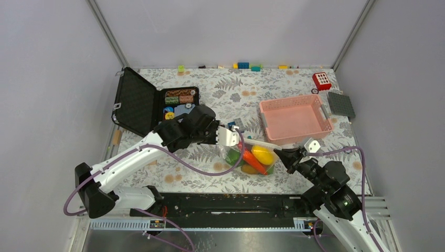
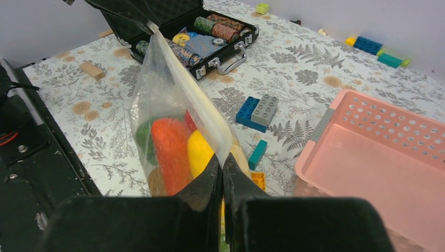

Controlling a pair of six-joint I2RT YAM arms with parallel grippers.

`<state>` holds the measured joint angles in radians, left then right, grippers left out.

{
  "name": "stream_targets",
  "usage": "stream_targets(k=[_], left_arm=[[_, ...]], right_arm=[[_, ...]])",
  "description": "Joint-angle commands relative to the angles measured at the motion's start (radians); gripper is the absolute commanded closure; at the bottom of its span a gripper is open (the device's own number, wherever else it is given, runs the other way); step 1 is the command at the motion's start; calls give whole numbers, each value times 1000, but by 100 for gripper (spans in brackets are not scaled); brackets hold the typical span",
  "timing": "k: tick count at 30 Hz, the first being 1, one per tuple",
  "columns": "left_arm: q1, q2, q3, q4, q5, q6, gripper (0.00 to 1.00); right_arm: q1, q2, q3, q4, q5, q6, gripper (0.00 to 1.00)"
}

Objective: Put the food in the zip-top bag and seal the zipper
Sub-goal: Zip the zipper food storage bag at the center of the board.

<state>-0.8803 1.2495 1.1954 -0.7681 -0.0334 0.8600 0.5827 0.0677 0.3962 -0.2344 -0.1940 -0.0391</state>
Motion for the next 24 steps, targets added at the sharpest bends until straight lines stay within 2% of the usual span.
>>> stream_targets(k=[1,4,8,14,19,24], left_arm=[[78,-40,2,-184,-277,89,100],[78,-49,53,-259,-239,109,100],[78,-59,169,-439,-157,144,100],[81,-116,138,-542,-266,242,100],[84,-143,182,-674,-171,289,100],[88,-149,112,-637,-131,294,100]], right_arm=[[-6,-21,86,-18,66,20,100],[-5,18,106,-8,-35,95,100],[-6,135,176,18,-191,286,100],[-4,267,252,-1,-274,519,100],[-5,317,209,7,-330,676,100],[-5,309,134,-13,-275,781,100]])
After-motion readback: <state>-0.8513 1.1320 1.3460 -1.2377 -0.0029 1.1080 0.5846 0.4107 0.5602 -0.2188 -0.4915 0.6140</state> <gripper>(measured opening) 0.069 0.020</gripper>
